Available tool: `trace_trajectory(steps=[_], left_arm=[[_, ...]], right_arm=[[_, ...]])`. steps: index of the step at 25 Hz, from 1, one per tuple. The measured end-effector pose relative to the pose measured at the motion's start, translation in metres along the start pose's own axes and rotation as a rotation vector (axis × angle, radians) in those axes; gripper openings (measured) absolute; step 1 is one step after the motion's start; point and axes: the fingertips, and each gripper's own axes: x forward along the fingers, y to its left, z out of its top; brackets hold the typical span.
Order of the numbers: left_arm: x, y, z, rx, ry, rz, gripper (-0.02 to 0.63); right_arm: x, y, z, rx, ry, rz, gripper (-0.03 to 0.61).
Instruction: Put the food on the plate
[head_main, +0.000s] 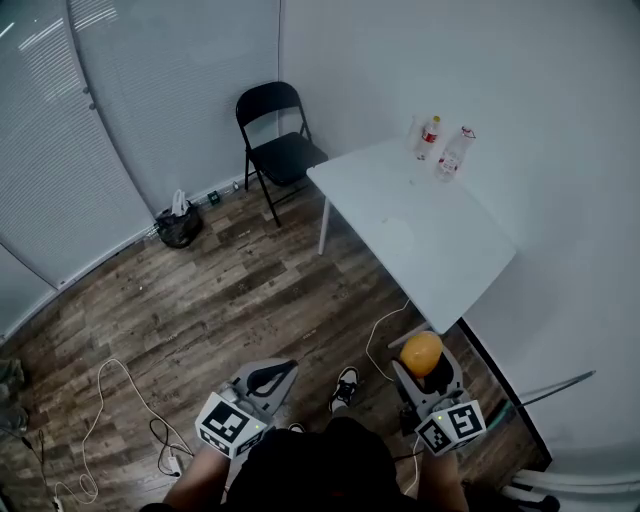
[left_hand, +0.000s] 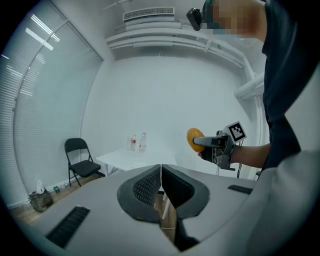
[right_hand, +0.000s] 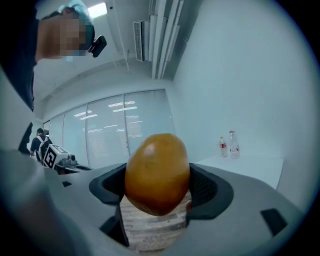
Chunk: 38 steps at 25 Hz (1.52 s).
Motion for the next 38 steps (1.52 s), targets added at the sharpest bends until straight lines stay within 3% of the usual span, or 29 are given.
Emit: trace_trajectory(steps=[5,18,23,31,38], left_arm=[[0.051,0.033,0.022,0.004,0.007,0.021,0.023],[0.251,0.095,0.066,-0.023,0.056,0.042,0.023],[0.298,0.115,0.086,-0.031,0.020,0.082,0.023],[0.352,0.149,0.083,-0.043,0.066,0.076,0.023],[0.375,0.187,0.083,-0.059,0.083,-0.011,0.023]], right_arm=[[0.047,-0.049,0.015,-0.012,-0.022,0.006,0.373],[0.144,-0.236,0.036,0.037,0.010,-0.012,0.373],[0.174,-0.283,0.035,0.038,0.036,0.000,0.373],[0.222,-0.329,0.020,0.025,0.085,-0.040,0.373],[0.278,-0.337,-0.004,-0.030,0.187,-0.129,0.373]])
